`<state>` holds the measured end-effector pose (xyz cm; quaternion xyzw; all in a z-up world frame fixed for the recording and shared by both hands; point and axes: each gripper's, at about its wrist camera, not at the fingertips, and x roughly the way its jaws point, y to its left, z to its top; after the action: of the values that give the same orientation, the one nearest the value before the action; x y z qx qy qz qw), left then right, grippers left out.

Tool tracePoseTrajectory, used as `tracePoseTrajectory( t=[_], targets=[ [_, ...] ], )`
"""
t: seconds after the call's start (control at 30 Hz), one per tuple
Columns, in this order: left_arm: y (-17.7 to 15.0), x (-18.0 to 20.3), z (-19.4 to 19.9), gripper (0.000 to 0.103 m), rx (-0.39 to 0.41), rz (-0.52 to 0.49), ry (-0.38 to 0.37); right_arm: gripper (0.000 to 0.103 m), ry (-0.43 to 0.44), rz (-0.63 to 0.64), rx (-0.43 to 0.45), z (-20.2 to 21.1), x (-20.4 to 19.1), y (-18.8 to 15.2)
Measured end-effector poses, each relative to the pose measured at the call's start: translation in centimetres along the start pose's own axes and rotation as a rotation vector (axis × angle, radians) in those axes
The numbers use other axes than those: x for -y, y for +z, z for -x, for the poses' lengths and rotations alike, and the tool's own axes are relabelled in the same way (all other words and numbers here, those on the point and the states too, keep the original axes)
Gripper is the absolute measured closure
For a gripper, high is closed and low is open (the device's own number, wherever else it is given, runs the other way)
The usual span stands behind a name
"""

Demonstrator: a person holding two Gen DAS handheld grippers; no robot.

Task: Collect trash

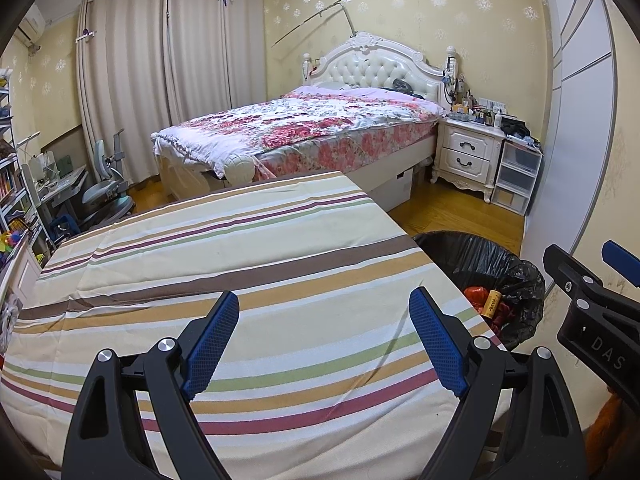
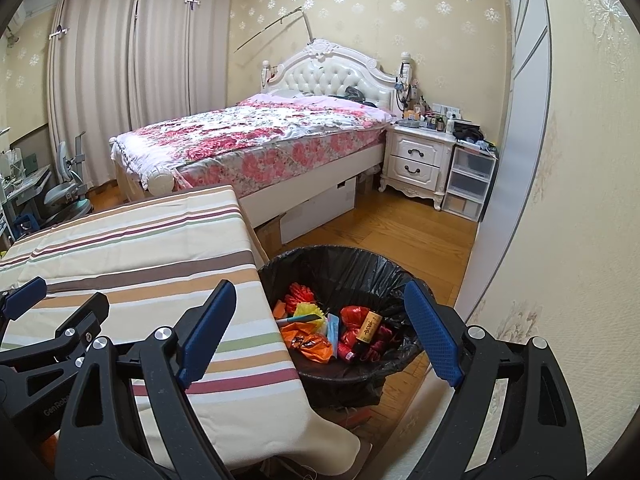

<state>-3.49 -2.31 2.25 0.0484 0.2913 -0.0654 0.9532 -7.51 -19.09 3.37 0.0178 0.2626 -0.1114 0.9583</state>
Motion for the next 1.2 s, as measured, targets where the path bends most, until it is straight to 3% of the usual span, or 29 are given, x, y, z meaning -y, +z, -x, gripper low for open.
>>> tracePoseTrajectory(
  t=[1.2],
  targets=[
    [-0.5,0.58,0.55,0.019,0.016,-0.017,0.001,0.019,-0.001,-0.001,0.0,-0.1,0.09,-0.04]
  ],
)
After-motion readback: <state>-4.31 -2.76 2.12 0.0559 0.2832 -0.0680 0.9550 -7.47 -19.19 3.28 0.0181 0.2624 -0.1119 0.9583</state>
